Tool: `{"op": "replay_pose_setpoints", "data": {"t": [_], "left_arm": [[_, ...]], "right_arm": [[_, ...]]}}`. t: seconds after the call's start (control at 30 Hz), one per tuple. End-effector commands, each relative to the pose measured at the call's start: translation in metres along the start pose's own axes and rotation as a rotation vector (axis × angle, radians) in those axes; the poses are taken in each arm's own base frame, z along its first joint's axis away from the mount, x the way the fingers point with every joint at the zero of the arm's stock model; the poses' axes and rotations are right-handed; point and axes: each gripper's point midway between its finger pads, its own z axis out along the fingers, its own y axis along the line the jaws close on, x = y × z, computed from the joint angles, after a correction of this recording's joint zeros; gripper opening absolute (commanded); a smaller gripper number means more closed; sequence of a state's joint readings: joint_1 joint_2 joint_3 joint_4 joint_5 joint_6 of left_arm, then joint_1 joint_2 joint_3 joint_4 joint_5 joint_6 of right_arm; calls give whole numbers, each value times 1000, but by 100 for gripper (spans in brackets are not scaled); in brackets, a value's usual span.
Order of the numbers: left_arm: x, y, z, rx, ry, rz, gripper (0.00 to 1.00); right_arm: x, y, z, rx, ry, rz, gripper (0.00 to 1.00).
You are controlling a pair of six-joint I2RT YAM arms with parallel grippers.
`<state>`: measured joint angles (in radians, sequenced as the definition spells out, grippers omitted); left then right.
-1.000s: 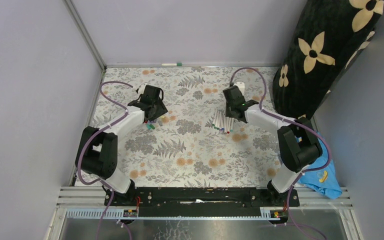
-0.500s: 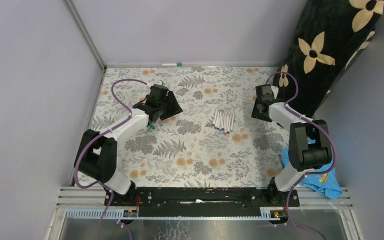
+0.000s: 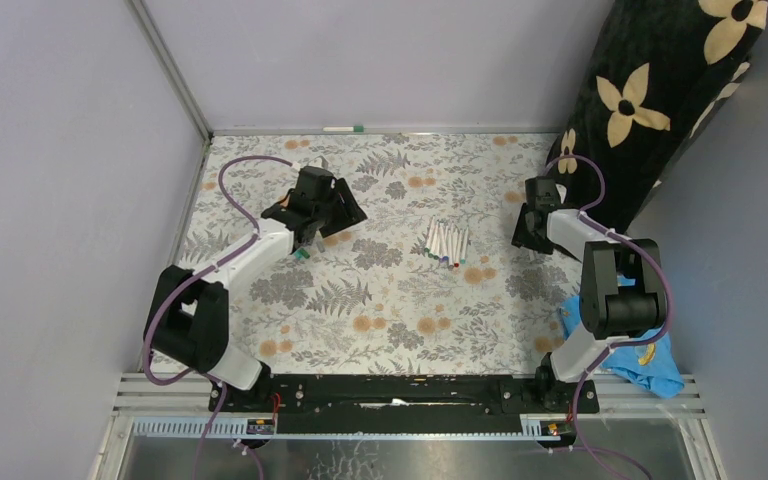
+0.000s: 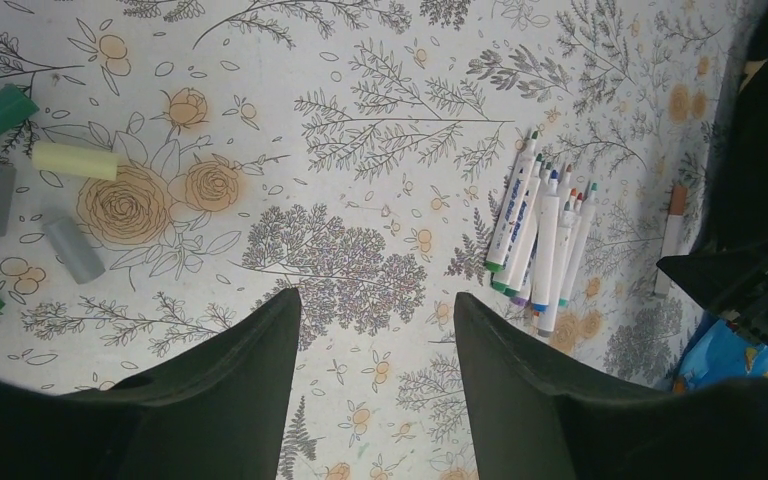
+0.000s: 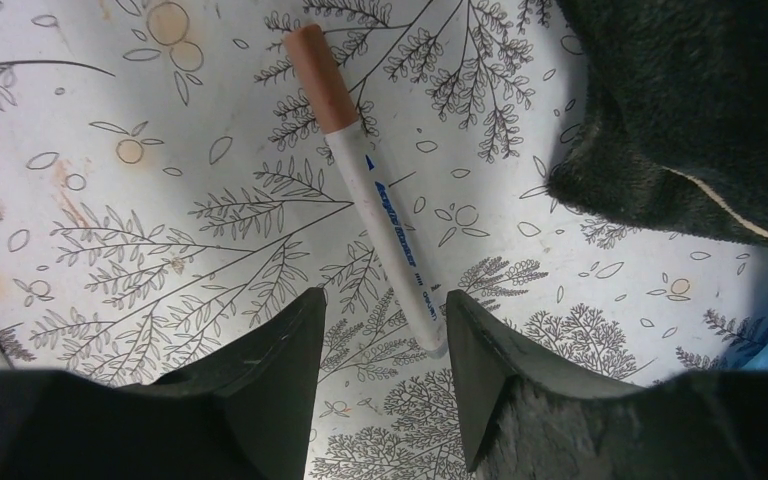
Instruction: Open the pen caps
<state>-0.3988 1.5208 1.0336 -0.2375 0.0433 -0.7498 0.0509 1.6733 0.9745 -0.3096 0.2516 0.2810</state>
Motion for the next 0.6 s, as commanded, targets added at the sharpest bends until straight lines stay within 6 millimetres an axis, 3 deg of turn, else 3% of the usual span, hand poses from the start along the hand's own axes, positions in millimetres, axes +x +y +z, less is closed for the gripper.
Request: {"op": "replay_pose_setpoints", "data": {"t": [0.0, 0.3, 0.57], "left_arm": [[-14, -18, -7, 66, -55, -4, 64], [-15, -19, -12, 72, -66, -12, 64], [-16, -17, -14, 63, -73, -9, 64]], "right_arm": [[12, 0, 7, -21, 48, -18, 54], [29, -4, 21, -17, 111, -16, 51], [39, -5, 29, -15, 143, -19, 41]]}}
